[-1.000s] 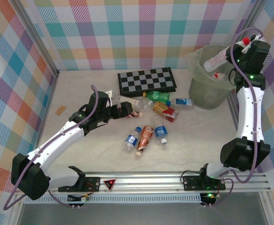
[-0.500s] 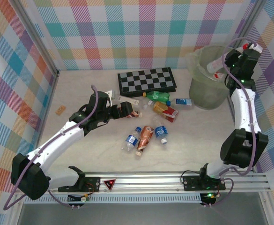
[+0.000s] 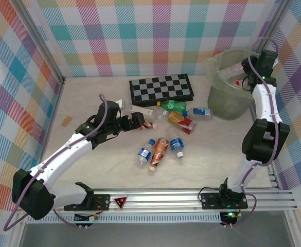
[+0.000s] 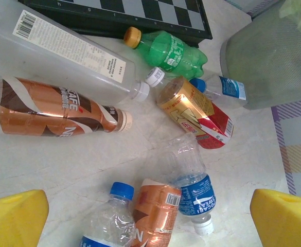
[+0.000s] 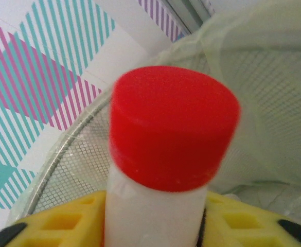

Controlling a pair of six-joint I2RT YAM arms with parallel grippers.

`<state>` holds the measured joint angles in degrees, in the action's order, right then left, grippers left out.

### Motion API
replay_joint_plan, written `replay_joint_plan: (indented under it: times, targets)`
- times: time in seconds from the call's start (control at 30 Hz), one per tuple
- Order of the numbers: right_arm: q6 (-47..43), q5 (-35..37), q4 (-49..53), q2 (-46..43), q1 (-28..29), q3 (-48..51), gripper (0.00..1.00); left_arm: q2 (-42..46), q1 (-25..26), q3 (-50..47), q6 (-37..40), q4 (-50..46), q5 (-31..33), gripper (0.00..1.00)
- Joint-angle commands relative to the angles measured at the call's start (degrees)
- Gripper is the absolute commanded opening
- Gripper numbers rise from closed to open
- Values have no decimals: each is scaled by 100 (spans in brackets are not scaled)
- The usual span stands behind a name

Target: Put the plastic bottles in the bin

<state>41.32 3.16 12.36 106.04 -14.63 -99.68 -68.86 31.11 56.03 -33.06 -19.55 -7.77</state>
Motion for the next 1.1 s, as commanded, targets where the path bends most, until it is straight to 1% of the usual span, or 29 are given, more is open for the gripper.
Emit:
replay_joint_plan:
  times: [0.0,0.07,0.17,0.23,0.33,0.47,0.67,1.07]
  targets:
    - [355,-209,420,36,-65,-301,51,31,70,-8,13,-200,144,100]
    - [385,-220,506,21,-79,-345,56,-28,63,8,36,-285,208,100]
    - [301,-214,613,-25,-75,-448,70,-111,69,30,45,-295,190,100]
    - [218,-216,708,-60,-75,-535,77,-151,74,31,39,-277,175,100]
    - [77,-212,894,-144,-79,-687,84,-227,79,47,50,-310,192,100]
    - [-127,-129,959,-324,-75,-693,85,-326,79,54,64,-338,208,100]
    - [-401,-267,1088,-478,-76,-702,86,-463,101,72,77,-301,180,100]
    - [-808,-848,1413,-859,4,-687,86,-821,269,210,224,-404,183,100]
